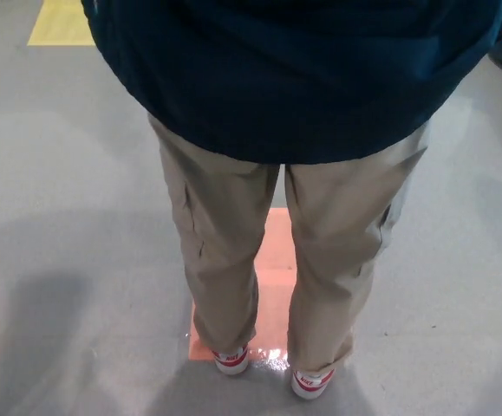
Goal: A person hands a coat to the robot and the robot grabs it with both hands and holds it while the person wears the coat.
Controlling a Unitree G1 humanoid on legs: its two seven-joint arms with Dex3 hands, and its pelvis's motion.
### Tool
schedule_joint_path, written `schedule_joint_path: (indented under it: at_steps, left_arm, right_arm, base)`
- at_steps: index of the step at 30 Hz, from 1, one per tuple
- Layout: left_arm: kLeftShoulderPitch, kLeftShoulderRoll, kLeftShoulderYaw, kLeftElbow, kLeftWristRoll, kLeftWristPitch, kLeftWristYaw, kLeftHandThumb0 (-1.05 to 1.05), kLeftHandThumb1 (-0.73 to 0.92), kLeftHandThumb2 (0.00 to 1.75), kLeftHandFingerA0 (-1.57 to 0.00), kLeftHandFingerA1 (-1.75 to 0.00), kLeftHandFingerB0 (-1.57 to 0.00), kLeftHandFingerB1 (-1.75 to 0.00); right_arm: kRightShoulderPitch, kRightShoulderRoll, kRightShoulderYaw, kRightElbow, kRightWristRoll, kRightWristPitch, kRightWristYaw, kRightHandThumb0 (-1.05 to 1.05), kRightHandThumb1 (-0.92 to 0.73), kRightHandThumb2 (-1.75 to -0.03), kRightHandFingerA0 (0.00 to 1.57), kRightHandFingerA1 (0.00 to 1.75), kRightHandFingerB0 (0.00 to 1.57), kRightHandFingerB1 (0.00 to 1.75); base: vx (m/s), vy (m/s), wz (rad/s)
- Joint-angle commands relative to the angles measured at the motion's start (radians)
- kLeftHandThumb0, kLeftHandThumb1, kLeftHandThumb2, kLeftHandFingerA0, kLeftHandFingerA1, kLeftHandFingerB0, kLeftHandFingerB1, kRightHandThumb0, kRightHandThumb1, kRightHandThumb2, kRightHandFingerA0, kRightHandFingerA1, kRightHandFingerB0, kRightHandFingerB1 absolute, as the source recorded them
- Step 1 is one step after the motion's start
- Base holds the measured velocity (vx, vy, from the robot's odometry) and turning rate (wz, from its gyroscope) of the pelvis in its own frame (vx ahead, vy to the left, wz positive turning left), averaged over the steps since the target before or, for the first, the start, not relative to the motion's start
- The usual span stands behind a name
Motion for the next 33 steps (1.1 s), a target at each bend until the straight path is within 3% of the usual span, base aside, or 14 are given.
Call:
schedule_joint_path:
  at_steps: [1,2,5,12,13,19,20,21,24,25,32,33]
  left_arm:
    - [-0.006,-0.005,0.009,-0.005,-0.045,0.116,-0.134,-0.99,0.63,0.96,0.00,0.00,0.00,-0.01]
    - [-0.004,-0.005,0.011,-0.009,-0.051,0.123,-0.148,-0.99,0.62,0.97,0.00,0.00,0.00,-0.02]
    - [0.008,-0.004,0.016,-0.024,-0.061,0.145,-0.180,-1.01,0.64,0.99,0.00,0.00,0.00,-0.02]
    - [0.046,0.005,0.019,-0.065,-0.067,0.159,-0.176,-1.01,0.64,0.98,0.00,0.00,0.00,0.00]
    - [0.062,0.012,0.023,-0.078,-0.071,0.146,-0.174,-1.01,0.64,0.98,0.00,0.00,0.00,0.00]
    - [0.175,0.047,0.056,-0.212,-0.088,0.150,-0.194,-1.04,0.66,1.01,0.00,0.00,0.00,0.00]
    - [0.202,0.054,0.063,-0.241,-0.088,0.147,-0.194,-1.04,0.66,1.01,0.00,0.00,0.00,0.00]
    - [0.251,0.069,0.077,-0.294,-0.093,0.126,-0.189,-1.03,0.66,1.00,0.00,0.00,0.00,-0.01]
    - [0.347,0.088,0.111,-0.415,-0.105,0.121,-0.189,-1.00,0.65,1.00,0.00,0.00,0.00,-0.01]
    - [0.389,0.090,0.125,-0.473,-0.106,0.128,-0.187,-0.99,0.64,0.99,0.00,0.00,0.00,-0.01]
    - [0.671,0.083,0.214,-0.819,-0.126,0.145,-0.220,-0.94,0.61,0.96,0.00,0.00,0.00,-0.04]
    - [0.698,0.080,0.223,-0.848,-0.125,0.151,-0.223,-0.87,0.72,0.63,0.00,0.00,0.00,-0.01]
  right_arm:
    - [-0.014,-0.009,-0.013,-0.003,0.059,0.054,0.198,-0.90,-0.62,-0.93,0.00,0.04,0.00,0.00]
    - [-0.010,-0.011,-0.013,-0.007,0.061,0.053,0.204,-0.97,-0.67,-1.00,0.00,0.03,0.00,0.00]
    - [0.002,-0.011,-0.024,-0.015,0.076,0.052,0.215,-0.98,-0.69,-1.01,0.00,0.02,0.00,0.00]
    - [0.041,-0.021,-0.048,-0.052,0.102,0.024,0.243,-0.93,-0.66,-0.96,0.00,0.00,0.00,0.00]
    - [0.060,-0.030,-0.051,-0.064,0.104,-0.004,0.235,-1.01,-0.73,-1.03,0.00,0.00,0.00,0.00]
    - [0.224,-0.078,-0.091,-0.297,0.135,-0.037,0.259,-0.99,-0.72,-1.01,0.00,0.00,0.00,0.00]
    - [0.268,-0.087,-0.103,-0.358,0.143,-0.035,0.267,-0.81,-0.80,-0.65,0.00,0.00,0.00,0.00]
    - [0.342,-0.104,-0.126,-0.455,0.152,-0.039,0.265,-0.90,-0.66,-0.95,0.00,0.00,0.00,0.00]
    - [0.465,-0.121,-0.174,-0.628,0.160,-0.010,0.272,-0.90,-0.67,-0.96,0.00,0.01,0.00,0.00]
    - [0.511,-0.123,-0.194,-0.688,0.168,-0.008,0.275,-0.97,-0.73,-1.04,0.00,0.03,0.00,0.01]
    - [0.806,-0.103,-0.283,-1.039,0.181,0.005,0.302,-0.91,-0.70,-1.03,0.00,0.07,0.00,0.04]
    - [0.831,-0.100,-0.288,-1.065,0.184,0.003,0.306,-0.95,-0.72,-1.02,0.00,0.03,0.00,0.00]
  base:
    - [0.00,0.000,0.00]
    - [0.00,0.000,0.00]
    - [0.00,0.000,0.00]
    - [0.00,0.000,0.00]
    - [0.00,0.000,0.00]
    - [0.00,0.000,0.00]
    - [0.00,0.000,0.00]
    - [0.00,0.000,0.00]
    - [0.00,0.000,0.00]
    - [0.00,0.000,0.00]
    - [0.00,0.000,0.00]
    - [0.00,0.000,0.00]
